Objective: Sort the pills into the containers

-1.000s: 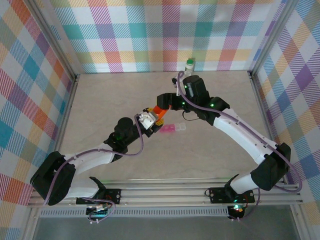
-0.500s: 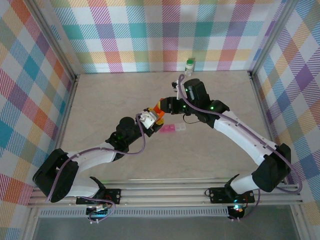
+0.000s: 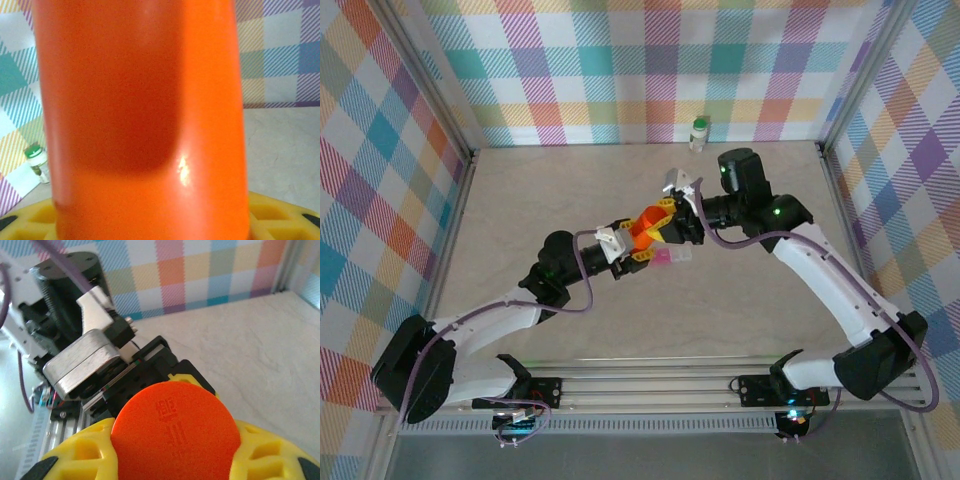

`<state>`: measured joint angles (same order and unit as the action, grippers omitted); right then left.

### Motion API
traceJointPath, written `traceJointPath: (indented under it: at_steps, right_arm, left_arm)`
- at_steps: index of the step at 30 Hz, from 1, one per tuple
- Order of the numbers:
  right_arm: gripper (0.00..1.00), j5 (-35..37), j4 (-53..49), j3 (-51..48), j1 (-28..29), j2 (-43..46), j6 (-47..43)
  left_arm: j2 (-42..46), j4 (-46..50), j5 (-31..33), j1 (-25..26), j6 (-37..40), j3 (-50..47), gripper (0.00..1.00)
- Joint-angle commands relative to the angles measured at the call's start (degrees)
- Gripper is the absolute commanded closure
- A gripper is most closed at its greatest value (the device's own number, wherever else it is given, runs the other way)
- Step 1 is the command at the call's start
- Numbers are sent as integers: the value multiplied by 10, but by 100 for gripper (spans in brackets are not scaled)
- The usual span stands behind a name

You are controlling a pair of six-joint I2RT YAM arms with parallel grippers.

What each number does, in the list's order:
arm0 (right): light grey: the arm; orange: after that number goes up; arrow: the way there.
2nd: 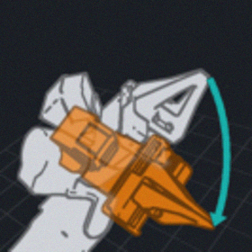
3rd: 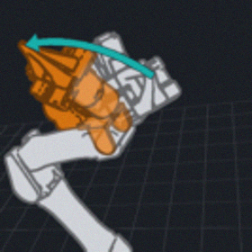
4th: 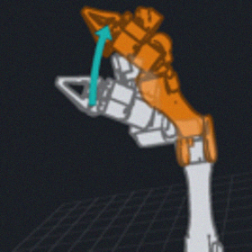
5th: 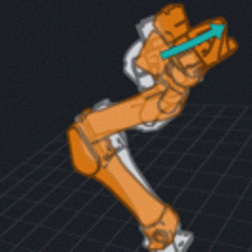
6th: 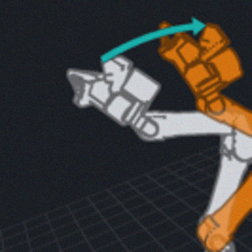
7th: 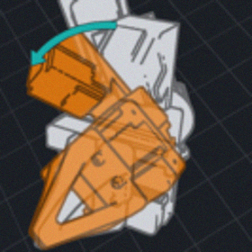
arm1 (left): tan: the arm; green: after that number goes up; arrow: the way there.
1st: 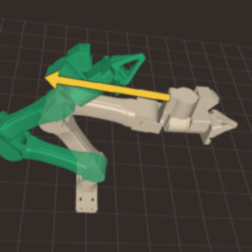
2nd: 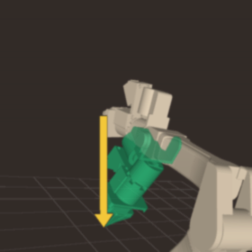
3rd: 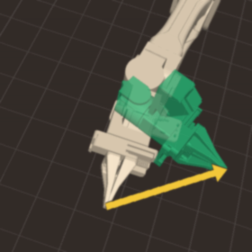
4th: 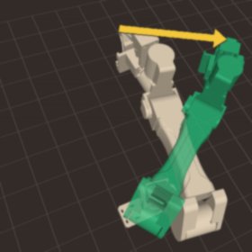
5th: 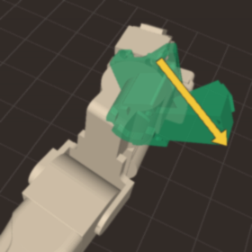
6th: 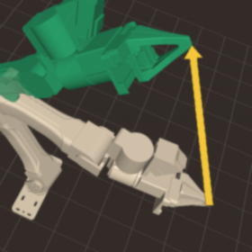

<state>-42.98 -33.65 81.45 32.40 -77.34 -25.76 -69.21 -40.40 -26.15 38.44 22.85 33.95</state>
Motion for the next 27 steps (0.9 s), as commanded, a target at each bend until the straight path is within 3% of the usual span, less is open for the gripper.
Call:
traceJointPath:
  at_steps: [1,4,6,11,12,15,19,22,27]
  right_arm:
    - [76,-105,-80,38,15,-22,-119]
    - [71,-100,-84,51,15,-29,-118]
    - [62,-98,-80,53,14,-30,-110]
    - [26,-54,-64,38,14,-18,-98]
    - [23,-42,-67,37,14,-16,-101]
    - [16,-16,-76,37,10,-11,-95]
    - [13,1,-64,36,7,11,-53]
    - [10,43,1,18,7,41,34]
    - [6,179,141,-26,8,71,250]
  left_arm:
    - [6,35,-90,8,27,9,100]
    - [15,38,-91,8,29,7,100]
    - [19,34,-89,8,28,5,100]
    - [22,32,-84,6,29,1,100]
    - [22,31,-83,6,28,-1,100]
    - [22,30,-76,6,28,-3,100]
    - [19,30,-39,6,32,-6,100]
    - [10,25,6,5,33,-10,100]
    - [-5,5,93,6,8,-2,100]
